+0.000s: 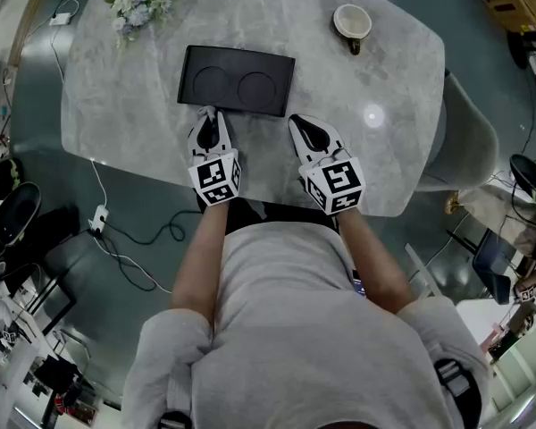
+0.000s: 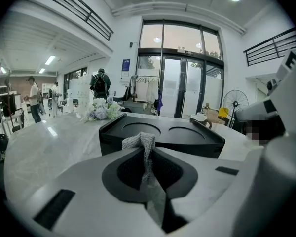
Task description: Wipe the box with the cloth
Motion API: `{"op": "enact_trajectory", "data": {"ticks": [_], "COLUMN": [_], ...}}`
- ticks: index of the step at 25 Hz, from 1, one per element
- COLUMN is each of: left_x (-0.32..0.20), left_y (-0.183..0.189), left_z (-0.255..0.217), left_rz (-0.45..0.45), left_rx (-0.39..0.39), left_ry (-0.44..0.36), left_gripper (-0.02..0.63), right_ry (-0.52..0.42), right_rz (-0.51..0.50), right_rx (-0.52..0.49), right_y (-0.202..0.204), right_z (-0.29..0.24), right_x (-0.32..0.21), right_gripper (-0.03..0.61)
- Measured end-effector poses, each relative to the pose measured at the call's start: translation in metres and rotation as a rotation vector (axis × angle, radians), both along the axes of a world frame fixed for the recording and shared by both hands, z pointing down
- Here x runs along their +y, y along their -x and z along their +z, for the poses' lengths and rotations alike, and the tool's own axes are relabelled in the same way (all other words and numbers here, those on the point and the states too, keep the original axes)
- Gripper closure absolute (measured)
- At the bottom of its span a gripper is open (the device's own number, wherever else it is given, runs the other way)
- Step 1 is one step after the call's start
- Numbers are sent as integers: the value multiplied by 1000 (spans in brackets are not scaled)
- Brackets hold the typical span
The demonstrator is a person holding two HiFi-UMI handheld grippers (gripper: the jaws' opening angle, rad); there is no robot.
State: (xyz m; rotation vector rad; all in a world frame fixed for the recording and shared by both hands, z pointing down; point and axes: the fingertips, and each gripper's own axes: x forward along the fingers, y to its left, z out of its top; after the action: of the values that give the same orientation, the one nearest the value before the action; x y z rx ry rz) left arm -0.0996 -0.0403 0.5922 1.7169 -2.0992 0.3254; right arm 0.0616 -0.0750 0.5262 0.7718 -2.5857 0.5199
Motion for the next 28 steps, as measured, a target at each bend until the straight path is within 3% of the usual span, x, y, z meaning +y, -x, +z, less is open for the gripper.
{"op": "enact_trajectory", "data": {"ticks": [7, 28], "left_x": [-2, -10], "left_y": [-13, -81], "left_z": [0, 1], "left_rz": [-16, 93], "left_rx": [-1, -9], "left_ry": [-1, -4], "left_gripper": [565, 565], "right_ry": [6, 5], "right_rz": [-1, 37], "right_rx": [-4, -3], "right_y": [-15, -63], "right_z": [2, 6], "right_x": [-2, -5], "right_gripper": [551, 551]}}
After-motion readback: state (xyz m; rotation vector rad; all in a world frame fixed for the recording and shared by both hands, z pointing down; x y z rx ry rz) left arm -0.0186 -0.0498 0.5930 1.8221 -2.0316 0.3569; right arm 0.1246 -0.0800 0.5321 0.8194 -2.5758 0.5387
